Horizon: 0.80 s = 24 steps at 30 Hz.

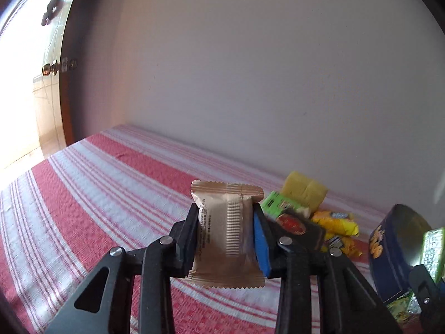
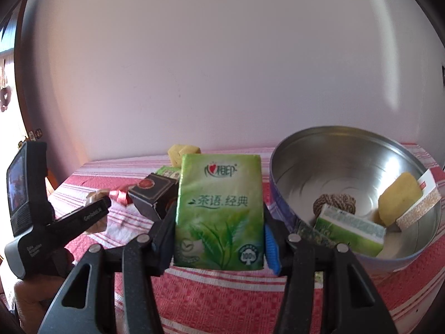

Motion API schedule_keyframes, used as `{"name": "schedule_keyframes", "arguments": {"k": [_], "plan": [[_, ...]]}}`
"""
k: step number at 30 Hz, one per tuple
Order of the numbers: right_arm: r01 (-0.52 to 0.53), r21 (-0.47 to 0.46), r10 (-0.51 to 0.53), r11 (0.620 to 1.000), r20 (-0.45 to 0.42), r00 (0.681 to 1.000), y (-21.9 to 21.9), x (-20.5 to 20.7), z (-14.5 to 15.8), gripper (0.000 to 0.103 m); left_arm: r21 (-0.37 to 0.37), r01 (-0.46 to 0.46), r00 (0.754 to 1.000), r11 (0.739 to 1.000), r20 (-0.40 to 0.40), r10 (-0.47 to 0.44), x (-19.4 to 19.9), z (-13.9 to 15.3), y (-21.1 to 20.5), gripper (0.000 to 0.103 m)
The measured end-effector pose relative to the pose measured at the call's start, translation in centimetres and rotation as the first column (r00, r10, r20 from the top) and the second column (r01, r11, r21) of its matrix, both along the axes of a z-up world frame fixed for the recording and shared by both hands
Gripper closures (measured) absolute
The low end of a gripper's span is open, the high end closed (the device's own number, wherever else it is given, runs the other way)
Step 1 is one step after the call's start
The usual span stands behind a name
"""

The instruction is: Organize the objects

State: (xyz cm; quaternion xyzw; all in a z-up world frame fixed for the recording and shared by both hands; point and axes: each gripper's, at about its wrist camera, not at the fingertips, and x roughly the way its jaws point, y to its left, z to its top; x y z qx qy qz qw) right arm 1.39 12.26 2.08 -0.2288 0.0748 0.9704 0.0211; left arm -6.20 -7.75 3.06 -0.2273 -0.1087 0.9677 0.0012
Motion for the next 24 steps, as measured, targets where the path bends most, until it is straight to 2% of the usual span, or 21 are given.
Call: {"name": "schedule_keyframes", "arguments": {"k": [3, 8, 10, 16, 24], "plan": [[0.018, 0.032, -0.015, 0.999, -0.091, 0.996, -0.1, 1.4, 1.1, 0.050, 0.003, 0.045, 0.996, 0.999, -0.081, -0.045, 1.1, 0.7, 0.1, 0.065], [0.014, 0.057, -0.003, 0.998, -0.179, 0.984, -0.4, 2.8, 2.0, 0.050, 0.029, 0.110, 0.987, 0.993, -0.119, -0.106, 2.3, 0.7, 0.5, 0.065], [0.011, 0.070, 0.002, 0.998, -0.184, 0.983, -0.6, 3.0, 2.0, 0.050, 0.023, 0.098, 0.989, 0.995, -0.112, -0.095, 2.7, 0.6, 0.5, 0.065], [-0.011, 0.109, 0.029, 0.994, -0.158, 0.987, -1.1, 2.5, 1.8, 0.050, -0.110, 0.040, 0.998, 0.993, -0.053, -0.046, 1.9, 0.2, 2.6, 0.065], [0.023, 0.141, 0.001, 0.990, -0.163, 0.987, 0.0, 3.3, 1.4, 0.050, -0.145, 0.019, 0.997, 0.989, -0.066, -0.028, 3.1, 0.5, 3.3, 0.065]]}}
